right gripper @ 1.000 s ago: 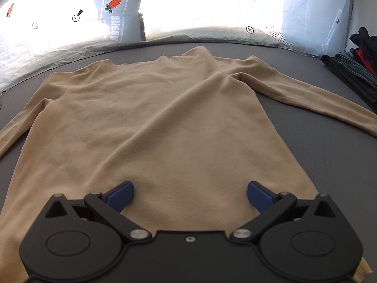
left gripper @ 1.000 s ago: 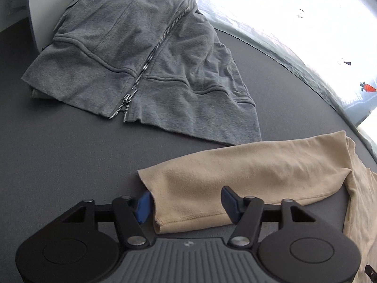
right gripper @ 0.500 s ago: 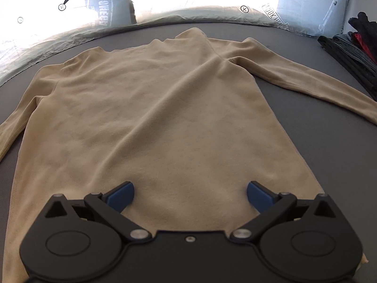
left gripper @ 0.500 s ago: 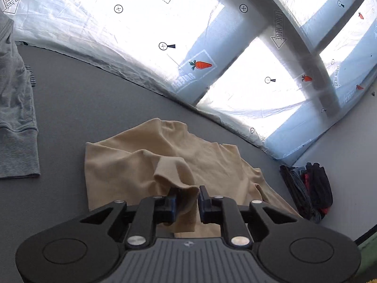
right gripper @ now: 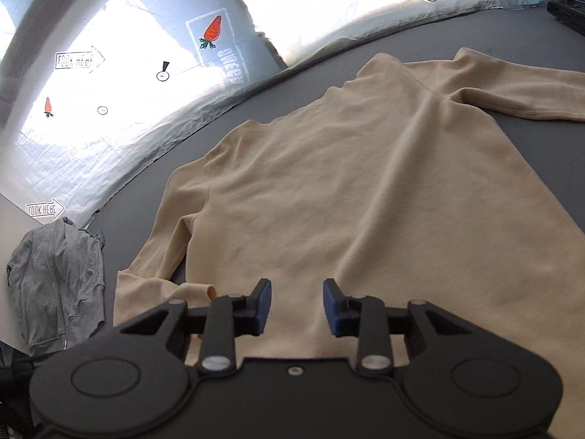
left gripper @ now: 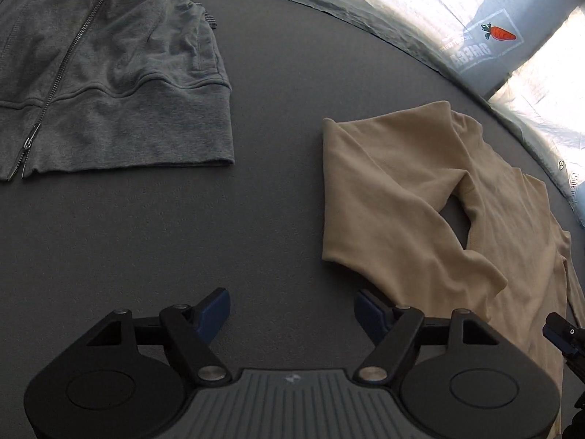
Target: Fold clothes
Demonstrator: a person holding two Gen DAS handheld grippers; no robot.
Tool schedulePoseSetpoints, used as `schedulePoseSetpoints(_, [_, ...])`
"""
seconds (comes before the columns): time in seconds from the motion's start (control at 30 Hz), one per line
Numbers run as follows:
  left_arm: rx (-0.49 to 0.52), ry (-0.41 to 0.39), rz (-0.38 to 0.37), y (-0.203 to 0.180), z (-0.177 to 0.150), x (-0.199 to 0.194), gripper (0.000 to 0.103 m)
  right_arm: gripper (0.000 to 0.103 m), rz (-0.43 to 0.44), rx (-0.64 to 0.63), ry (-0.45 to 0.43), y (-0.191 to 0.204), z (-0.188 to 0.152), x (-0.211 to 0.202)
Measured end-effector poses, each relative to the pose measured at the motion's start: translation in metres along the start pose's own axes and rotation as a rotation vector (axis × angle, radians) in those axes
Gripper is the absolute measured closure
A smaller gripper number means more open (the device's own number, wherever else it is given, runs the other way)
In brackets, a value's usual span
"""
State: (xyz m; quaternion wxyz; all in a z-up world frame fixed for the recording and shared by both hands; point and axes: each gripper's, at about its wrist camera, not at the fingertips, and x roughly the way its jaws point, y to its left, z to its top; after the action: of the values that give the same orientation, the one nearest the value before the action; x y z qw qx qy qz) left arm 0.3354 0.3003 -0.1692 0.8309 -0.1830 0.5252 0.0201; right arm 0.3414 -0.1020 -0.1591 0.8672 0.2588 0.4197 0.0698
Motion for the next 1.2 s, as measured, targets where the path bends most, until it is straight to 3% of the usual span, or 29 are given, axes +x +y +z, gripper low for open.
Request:
schedulePoseSetpoints(0.1, [0.039, 0.018, 0.005, -0.008, 0.000, 0.004, 0.012, 0.083, 0.105, 0.010, 0.061, 0.016, 0.004, 0.022])
schedulePoseSetpoints(0.17, [0.066, 0.028, 0.014, -0.014, -0.001, 0.007, 0.006, 0.083, 0.126, -0.013, 0.090, 0.026, 0.006, 0.035])
schedulePoseSetpoints(0.27, [0.109, 0.036, 0.040, -0.024, -0.003, 0.011, 0.001, 0.072, 0.115, -0.030, 0.127, 0.035, 0.007, 0.053])
schedulePoseSetpoints(0.33, [0.139, 0.041, 0.060, -0.029, -0.005, 0.013, 0.000, 0.055, 0.099, -0.037, 0.153, 0.040, 0.006, 0.064])
schedulePoseSetpoints(0.47, [0.188, 0.046, 0.104, -0.036, -0.008, 0.015, 0.000, 0.055, 0.094, -0.084, 0.190, 0.047, 0.002, 0.074])
schedulePoseSetpoints(0.5, [0.197, 0.045, 0.115, -0.038, -0.009, 0.016, 0.000, 0.056, 0.094, -0.097, 0.192, 0.049, 0.002, 0.075])
schedulePoseSetpoints(0.57, [0.218, 0.044, 0.137, -0.042, -0.011, 0.017, 0.000, 0.072, 0.075, -0.114, 0.188, 0.052, 0.002, 0.075])
schedulePoseSetpoints(0.6, [0.231, 0.047, 0.148, -0.044, -0.011, 0.018, 0.000, 0.087, 0.069, -0.124, 0.188, 0.053, 0.002, 0.075])
schedulePoseSetpoints(0.67, [0.251, 0.051, 0.171, -0.047, -0.012, 0.019, 0.000, 0.097, 0.073, -0.150, 0.176, 0.055, 0.002, 0.072])
schedulePoseSetpoints(0.93, [0.252, 0.022, 0.209, -0.051, -0.015, 0.020, 0.000, 0.100, 0.007, -0.396, 0.055, 0.082, 0.000, 0.044])
schedulePoseSetpoints(1.1, [0.231, -0.060, 0.220, -0.053, -0.025, 0.016, 0.000, 0.100, -0.011, -0.402, -0.021, 0.070, 0.012, 0.021])
schedulePoseSetpoints(1.2, [0.146, -0.046, 0.253, -0.060, -0.026, 0.011, 0.000, 0.100, -0.019, -0.380, -0.052, 0.054, 0.026, 0.004])
